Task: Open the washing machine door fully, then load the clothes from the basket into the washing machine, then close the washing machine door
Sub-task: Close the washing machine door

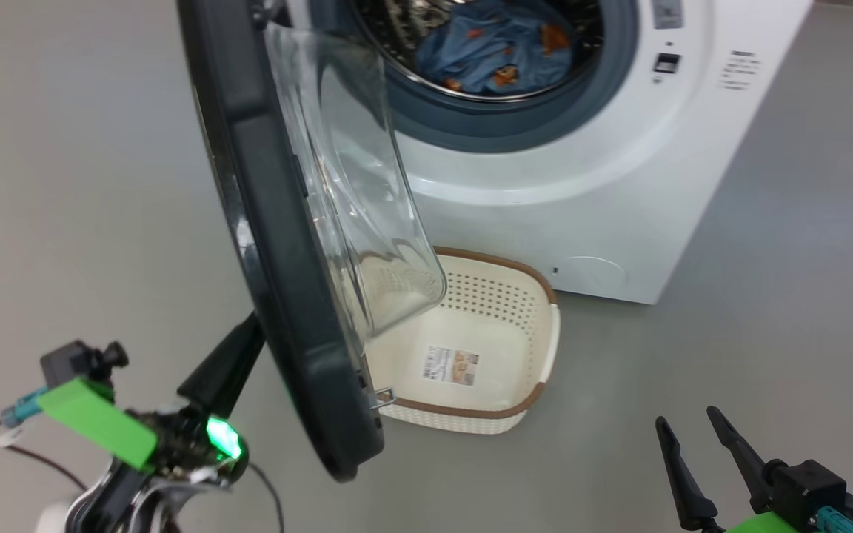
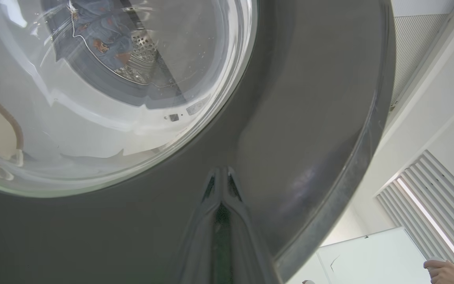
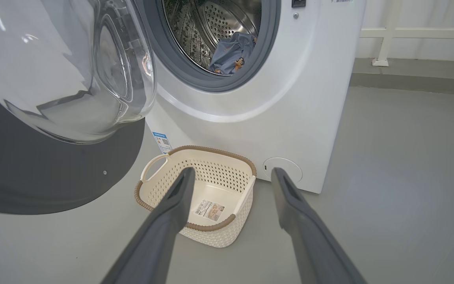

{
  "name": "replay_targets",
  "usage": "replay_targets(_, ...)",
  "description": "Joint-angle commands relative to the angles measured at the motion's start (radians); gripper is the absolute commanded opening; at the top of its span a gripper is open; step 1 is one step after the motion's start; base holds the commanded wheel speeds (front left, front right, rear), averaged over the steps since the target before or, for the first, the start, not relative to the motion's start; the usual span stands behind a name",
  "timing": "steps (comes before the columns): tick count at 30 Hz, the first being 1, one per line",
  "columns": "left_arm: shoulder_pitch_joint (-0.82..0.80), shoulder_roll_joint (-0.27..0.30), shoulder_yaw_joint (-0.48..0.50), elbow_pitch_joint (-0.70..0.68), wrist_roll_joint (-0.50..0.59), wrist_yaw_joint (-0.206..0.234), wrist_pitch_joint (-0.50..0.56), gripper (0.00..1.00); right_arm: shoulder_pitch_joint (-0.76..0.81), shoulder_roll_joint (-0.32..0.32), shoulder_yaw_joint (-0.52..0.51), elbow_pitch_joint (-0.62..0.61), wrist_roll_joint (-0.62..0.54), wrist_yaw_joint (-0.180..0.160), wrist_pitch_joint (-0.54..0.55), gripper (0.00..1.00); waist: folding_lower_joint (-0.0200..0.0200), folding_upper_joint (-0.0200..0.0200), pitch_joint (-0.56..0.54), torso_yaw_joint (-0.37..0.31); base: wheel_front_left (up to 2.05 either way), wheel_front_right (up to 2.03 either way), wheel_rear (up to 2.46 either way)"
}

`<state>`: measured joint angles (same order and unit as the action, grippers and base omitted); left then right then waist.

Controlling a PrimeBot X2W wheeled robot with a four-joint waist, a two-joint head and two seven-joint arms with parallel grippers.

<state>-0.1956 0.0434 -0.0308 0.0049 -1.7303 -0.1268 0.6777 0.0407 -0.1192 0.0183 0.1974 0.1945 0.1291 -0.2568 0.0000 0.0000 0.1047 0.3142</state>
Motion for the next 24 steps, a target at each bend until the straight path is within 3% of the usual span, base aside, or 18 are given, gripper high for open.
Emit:
replay_targets(1, -0.059, 0.007, 0.011, -0.020, -0.007, -0.004, -0.014, 0.00, -0.020, -0.001, 0.024, -0.019, 0.009, 0.002, -0.005, 1.00, 0.0000, 0.0000, -0.005, -0.038, 0.00, 0.00, 0.00)
replay_targets(15, -0.288, 0.007, -0.130, 0.162, 0.005, -0.004, -0.236, 0.00, -0.025, 0.012, 0.046, -0.001, 0.012, 0.002, -0.005, 1.00, 0.0000, 0.0000, -0.015, -0.233, 0.00, 0.00, 0.00)
replay_targets(24, -0.472, 0.007, -0.172, 0.306, 0.043, -0.004, -0.387, 0.00, -0.043, 0.010, 0.064, 0.006, 0.017, 0.002, -0.005, 1.00, 0.0000, 0.0000, 0.014, -0.336, 0.00, 0.00, 0.00)
